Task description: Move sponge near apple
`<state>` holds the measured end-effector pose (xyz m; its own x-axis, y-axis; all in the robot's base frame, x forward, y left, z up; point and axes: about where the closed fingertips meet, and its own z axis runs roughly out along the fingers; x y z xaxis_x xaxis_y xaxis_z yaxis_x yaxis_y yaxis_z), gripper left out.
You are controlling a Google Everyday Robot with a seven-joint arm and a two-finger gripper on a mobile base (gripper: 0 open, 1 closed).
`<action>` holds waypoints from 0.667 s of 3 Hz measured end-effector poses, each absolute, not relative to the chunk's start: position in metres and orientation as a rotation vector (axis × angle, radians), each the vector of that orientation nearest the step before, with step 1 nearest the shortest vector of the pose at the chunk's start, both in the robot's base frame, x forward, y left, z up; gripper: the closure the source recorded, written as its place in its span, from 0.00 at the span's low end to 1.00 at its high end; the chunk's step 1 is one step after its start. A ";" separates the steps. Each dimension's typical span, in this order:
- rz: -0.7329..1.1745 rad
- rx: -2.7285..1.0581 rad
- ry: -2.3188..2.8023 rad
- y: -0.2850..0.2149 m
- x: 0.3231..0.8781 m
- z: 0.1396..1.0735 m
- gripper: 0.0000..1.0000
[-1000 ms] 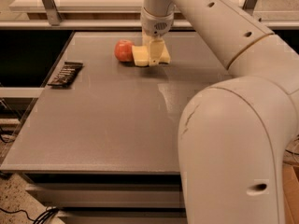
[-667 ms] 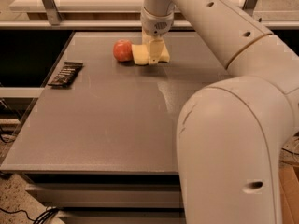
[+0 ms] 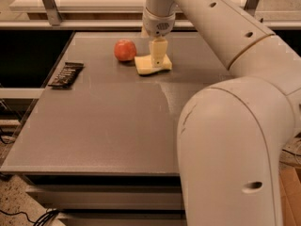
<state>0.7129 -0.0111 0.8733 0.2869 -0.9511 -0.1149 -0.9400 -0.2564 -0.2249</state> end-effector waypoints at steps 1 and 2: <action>-0.057 -2.309 1.737 -0.011 0.711 0.873 0.00; -0.051 -2.312 1.730 -0.012 0.708 0.873 0.00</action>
Offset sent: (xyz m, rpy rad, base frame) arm -0.0151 -0.0074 0.0045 -0.0108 0.0308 0.0033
